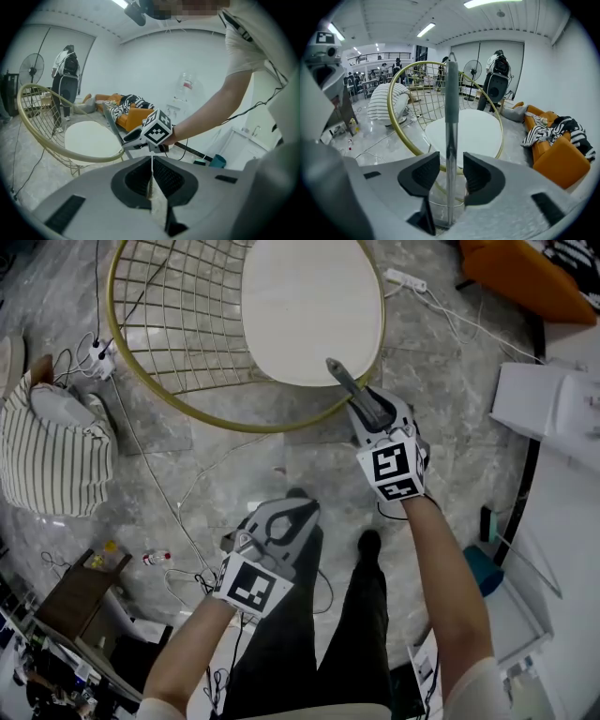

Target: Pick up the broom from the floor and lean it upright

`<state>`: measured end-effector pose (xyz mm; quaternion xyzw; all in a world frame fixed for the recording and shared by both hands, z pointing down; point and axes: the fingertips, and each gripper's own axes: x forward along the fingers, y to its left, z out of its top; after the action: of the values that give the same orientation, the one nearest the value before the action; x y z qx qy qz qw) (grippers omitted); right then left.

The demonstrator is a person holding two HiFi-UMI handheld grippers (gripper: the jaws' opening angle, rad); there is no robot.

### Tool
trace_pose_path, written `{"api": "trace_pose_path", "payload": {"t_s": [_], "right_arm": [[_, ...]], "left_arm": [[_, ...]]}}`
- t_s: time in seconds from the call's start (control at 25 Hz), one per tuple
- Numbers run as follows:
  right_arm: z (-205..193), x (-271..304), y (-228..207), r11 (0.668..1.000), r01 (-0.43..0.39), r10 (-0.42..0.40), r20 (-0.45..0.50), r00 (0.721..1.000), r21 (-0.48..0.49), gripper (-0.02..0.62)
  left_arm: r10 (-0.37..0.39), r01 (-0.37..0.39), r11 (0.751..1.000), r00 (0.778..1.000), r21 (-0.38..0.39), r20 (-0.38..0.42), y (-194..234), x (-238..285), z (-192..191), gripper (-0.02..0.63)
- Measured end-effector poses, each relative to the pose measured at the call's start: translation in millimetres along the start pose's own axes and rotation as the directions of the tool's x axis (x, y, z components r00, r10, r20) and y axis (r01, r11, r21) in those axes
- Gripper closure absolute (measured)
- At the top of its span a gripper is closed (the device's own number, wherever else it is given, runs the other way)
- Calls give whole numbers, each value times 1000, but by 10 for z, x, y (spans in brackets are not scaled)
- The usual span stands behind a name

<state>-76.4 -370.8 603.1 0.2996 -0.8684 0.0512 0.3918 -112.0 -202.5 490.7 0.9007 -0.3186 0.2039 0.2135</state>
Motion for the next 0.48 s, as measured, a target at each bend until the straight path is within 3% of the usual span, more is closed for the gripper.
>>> {"api": "trace_pose_path", "payload": {"t_s": [0.2, 0.48], "right_arm": [[107, -497, -21, 1000, 21, -21, 1, 1000, -10, 455], [532, -1902, -50, 998, 38, -39, 14, 999, 57, 514]], "left_arm": [[-1, 1, 999, 1000, 39, -1, -78, -135, 139, 594], [4, -2, 997, 1000, 80, -26, -487, -547, 781, 594]]}}
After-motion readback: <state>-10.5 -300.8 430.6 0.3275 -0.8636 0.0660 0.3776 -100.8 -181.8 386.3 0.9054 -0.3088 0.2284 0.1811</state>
